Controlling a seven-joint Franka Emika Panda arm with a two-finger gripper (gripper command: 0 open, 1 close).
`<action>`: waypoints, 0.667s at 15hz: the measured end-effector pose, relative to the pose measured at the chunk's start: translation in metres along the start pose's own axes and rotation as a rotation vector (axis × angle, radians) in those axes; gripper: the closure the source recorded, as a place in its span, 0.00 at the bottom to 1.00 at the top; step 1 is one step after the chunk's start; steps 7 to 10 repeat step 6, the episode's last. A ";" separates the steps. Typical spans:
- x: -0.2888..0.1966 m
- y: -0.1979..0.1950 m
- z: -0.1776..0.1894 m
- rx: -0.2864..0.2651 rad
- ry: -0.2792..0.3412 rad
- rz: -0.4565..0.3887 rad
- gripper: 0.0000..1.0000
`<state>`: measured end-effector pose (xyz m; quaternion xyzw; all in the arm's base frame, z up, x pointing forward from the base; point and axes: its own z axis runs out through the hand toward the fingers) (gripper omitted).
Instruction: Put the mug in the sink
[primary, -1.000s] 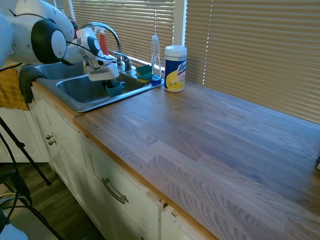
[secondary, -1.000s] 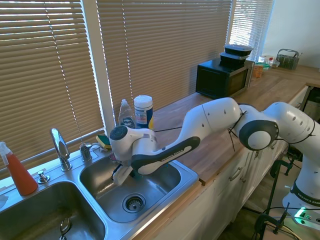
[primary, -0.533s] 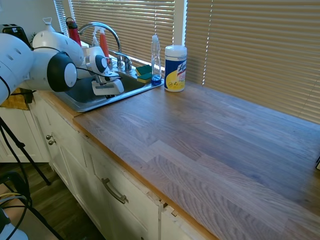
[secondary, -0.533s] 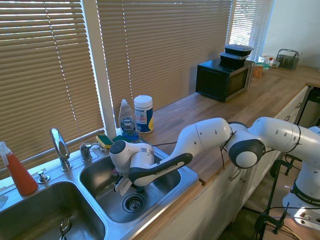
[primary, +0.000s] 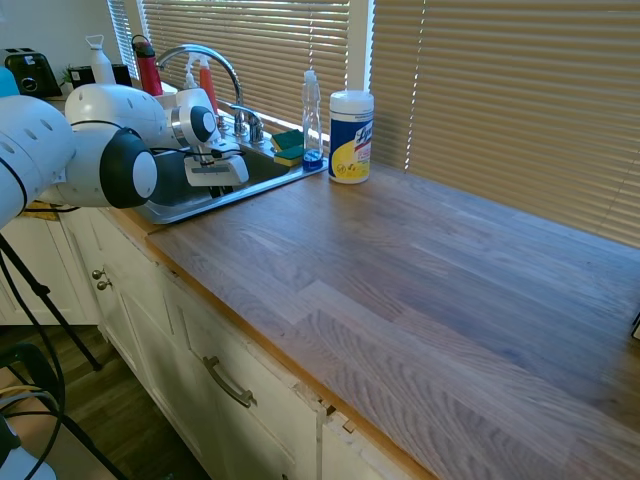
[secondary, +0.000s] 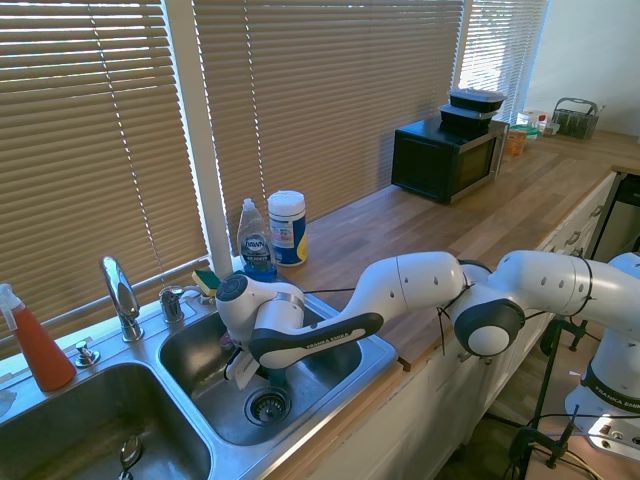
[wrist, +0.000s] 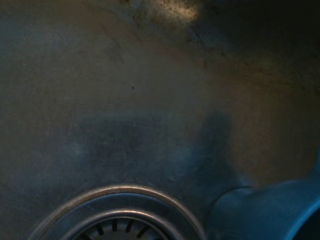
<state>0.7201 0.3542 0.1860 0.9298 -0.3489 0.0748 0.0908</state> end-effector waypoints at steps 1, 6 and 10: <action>0.002 0.000 -0.008 0.006 0.009 0.003 0.00; 0.009 -0.003 -0.056 0.055 0.057 0.011 0.00; 0.009 -0.003 -0.056 0.055 0.057 0.011 0.00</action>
